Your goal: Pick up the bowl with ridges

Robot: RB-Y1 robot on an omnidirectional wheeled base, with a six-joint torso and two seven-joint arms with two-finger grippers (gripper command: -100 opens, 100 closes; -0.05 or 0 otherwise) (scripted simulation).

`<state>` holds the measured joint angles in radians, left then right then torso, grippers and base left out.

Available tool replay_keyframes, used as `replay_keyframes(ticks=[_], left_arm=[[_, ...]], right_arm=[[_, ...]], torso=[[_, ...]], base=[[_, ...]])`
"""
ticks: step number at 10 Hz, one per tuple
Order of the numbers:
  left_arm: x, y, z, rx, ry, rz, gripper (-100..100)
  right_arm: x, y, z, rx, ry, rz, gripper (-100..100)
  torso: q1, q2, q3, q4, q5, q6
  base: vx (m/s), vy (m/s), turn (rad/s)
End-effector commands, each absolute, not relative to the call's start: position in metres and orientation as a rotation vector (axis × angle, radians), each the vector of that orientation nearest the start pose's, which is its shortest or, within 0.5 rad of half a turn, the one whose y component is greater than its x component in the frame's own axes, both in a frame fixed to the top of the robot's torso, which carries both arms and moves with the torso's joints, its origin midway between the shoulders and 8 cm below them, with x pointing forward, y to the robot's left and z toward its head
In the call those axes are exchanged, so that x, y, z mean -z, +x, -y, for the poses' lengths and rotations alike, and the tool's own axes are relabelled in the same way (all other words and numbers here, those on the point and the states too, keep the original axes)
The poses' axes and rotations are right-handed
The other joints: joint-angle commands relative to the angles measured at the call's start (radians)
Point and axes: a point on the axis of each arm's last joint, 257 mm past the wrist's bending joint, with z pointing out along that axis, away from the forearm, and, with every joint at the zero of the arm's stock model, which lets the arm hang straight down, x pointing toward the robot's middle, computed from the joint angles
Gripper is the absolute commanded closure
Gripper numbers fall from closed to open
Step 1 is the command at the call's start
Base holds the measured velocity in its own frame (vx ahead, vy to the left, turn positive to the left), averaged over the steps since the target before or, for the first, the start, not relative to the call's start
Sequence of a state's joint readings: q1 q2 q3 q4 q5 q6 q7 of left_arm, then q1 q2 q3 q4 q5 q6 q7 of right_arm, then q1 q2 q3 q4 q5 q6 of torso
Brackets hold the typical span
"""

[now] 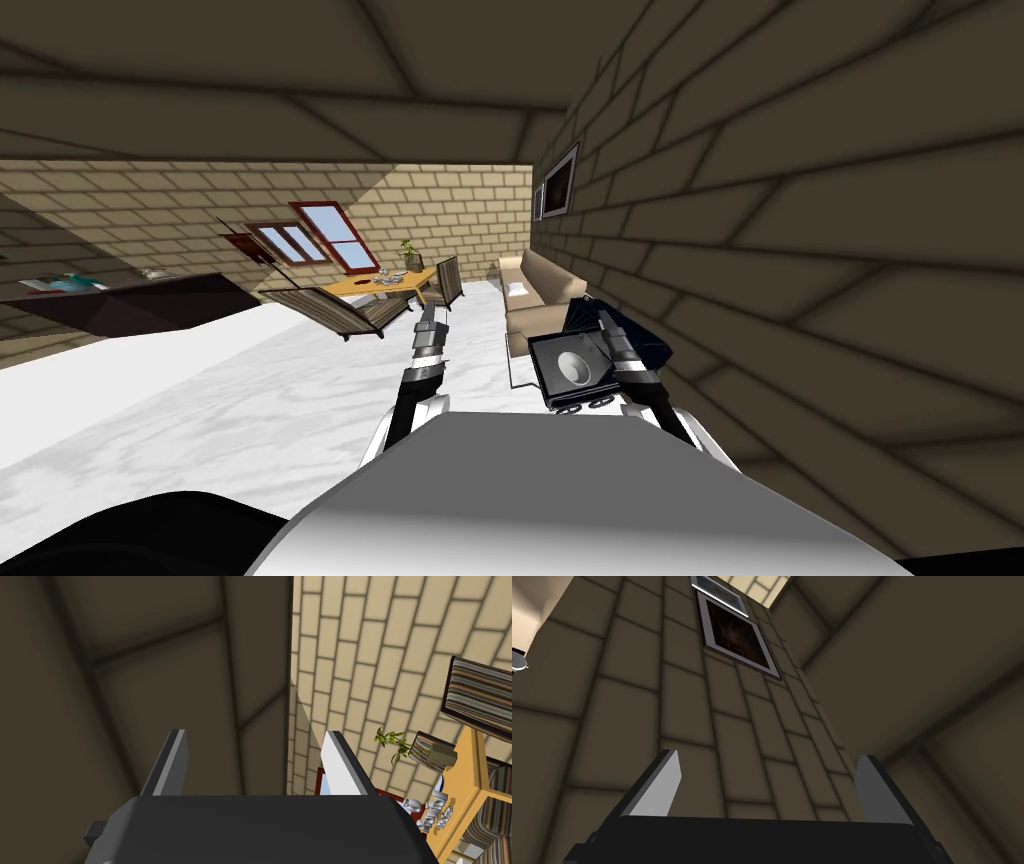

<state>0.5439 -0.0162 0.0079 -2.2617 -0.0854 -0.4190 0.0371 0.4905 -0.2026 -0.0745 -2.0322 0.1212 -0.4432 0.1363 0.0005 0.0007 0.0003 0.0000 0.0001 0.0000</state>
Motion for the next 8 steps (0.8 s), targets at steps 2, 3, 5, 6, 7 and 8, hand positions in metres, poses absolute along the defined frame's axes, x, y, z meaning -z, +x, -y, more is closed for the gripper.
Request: replay_keyframes(ticks=[2, 3, 5, 6, 7, 8], left_arm=[[0.015, 0.357, -0.284, 1.223, -0.744, -0.731, 0], [0.015, 0.357, -0.284, 1.223, -0.745, -0.731, 0], [0.015, 0.357, -0.284, 1.223, -0.744, -0.731, 0], [0.015, 0.357, -0.284, 1.223, -0.744, -0.731, 0], [0.015, 0.357, -0.284, 1.223, -0.745, -0.731, 0], [0.015, 0.357, -0.284, 1.223, -0.744, -0.731, 0]], right_arm=[[0.135, 0.390, 0.313, -0.861, 0.569, -1.167, -100], [0.135, 0.390, 0.313, -0.861, 0.569, -1.167, -100], [0.179, 0.390, 0.322, -0.769, 0.544, -1.295, -100], [0.191, 0.390, 0.327, -0.758, 0.563, -1.315, -100], [0.209, 0.388, 0.330, -0.715, 0.543, -1.373, -100], [0.221, 0.386, 0.334, -0.706, 0.560, -1.391, -100]], torso=[[0.001, 0.000, 0.000, 0.000, 0.000, 0.000], [0.001, -0.001, 0.000, 0.000, 0.000, 0.000], [0.001, -0.001, -0.001, 0.000, 0.000, 0.000], [0.001, -0.001, 0.000, 0.000, 0.000, 0.000], [0.001, -0.001, 0.000, 0.000, 0.000, 0.001], [0.001, -0.001, 0.000, 0.000, 0.000, 0.000]], base=[[-0.005, 0.025, 0.280], [0.010, 0.011, -0.014], [0.002, 0.032, 0.345], [0.000, 0.024, 0.123], [0.001, 0.035, 0.270], [0.004, 0.022, 0.153]])
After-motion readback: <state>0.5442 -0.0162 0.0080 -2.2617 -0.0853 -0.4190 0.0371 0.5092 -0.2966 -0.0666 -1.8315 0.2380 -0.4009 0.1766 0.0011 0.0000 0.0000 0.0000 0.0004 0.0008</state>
